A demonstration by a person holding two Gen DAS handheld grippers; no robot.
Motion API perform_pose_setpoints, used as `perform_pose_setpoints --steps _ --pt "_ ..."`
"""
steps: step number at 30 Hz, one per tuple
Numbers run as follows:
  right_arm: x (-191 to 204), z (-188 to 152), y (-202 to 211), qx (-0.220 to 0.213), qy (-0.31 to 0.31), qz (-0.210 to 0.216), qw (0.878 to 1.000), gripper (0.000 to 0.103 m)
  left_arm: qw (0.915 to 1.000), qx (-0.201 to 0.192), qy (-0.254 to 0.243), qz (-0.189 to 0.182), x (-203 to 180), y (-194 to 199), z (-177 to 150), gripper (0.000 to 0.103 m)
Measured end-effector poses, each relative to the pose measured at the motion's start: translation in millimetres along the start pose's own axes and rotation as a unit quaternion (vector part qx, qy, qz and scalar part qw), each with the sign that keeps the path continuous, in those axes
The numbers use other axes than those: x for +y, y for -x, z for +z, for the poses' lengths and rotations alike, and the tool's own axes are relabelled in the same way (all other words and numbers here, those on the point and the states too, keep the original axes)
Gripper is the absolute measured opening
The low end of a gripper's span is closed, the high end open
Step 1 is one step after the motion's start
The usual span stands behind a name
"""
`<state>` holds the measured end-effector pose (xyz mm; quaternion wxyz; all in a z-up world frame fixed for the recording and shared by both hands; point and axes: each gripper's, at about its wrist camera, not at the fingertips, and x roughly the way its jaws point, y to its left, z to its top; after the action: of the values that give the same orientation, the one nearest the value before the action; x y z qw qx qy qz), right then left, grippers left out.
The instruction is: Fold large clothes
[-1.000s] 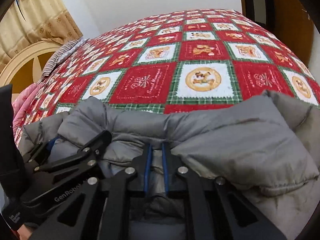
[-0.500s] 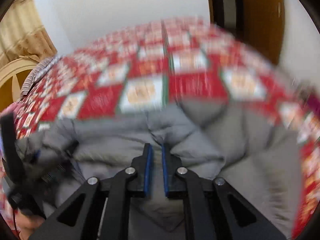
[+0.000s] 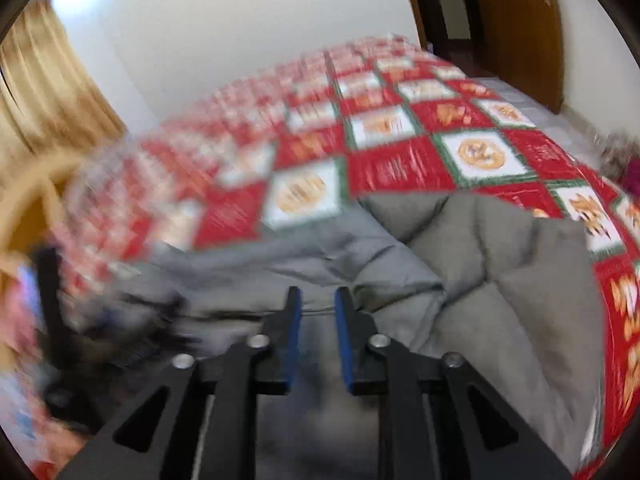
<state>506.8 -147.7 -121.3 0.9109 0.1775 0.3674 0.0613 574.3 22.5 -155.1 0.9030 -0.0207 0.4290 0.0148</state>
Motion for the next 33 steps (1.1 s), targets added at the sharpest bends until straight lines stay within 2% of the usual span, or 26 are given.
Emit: perform_pose_setpoints --steps 1,2,4,6,11,14,18,20,23,27,33 --pt "2 0 18 -0.014 -0.005 0.012 1.000 0.039 0.9998 -0.015 0.001 -0.011 3 21 -3 0.088" --pt "6 -3 41 -0.030 -0.002 0.014 0.999 0.046 0.9991 -0.033 0.001 -0.027 7 45 -8 0.088" --pt "13 -13 93 -0.061 0.025 0.018 0.998 0.046 0.9967 -0.055 -0.006 -0.060 17 86 -20 0.088" --pt "17 -29 135 -0.074 0.049 0.017 0.996 0.046 0.9921 -0.073 -0.024 -0.100 34 134 -40 0.088" --pt "4 -84 237 -0.113 0.095 -0.004 0.989 0.060 0.9781 -0.102 -0.069 -0.168 84 222 -107 0.088" --pt "-11 -119 289 -0.128 0.106 -0.033 0.986 0.062 0.9747 -0.109 -0.088 -0.174 112 256 -154 0.089" --pt "-25 -155 334 -0.129 0.108 -0.056 0.984 0.062 0.9787 -0.094 -0.091 -0.158 144 278 -201 0.089" --pt "-29 -171 344 -0.120 0.107 -0.068 0.985 0.062 0.9813 -0.089 -0.083 -0.149 156 284 -225 0.089" --pt "-36 -199 345 -0.090 0.101 -0.078 0.988 0.062 0.9821 -0.077 -0.072 -0.156 164 283 -254 0.089" --pt "-49 -235 329 -0.038 0.098 -0.089 0.990 0.062 0.9864 -0.030 -0.051 -0.154 165 266 -287 0.089" --pt "-68 -277 316 0.012 0.066 -0.073 0.995 0.062 0.9844 0.030 -0.004 -0.173 178 251 -334 0.089"
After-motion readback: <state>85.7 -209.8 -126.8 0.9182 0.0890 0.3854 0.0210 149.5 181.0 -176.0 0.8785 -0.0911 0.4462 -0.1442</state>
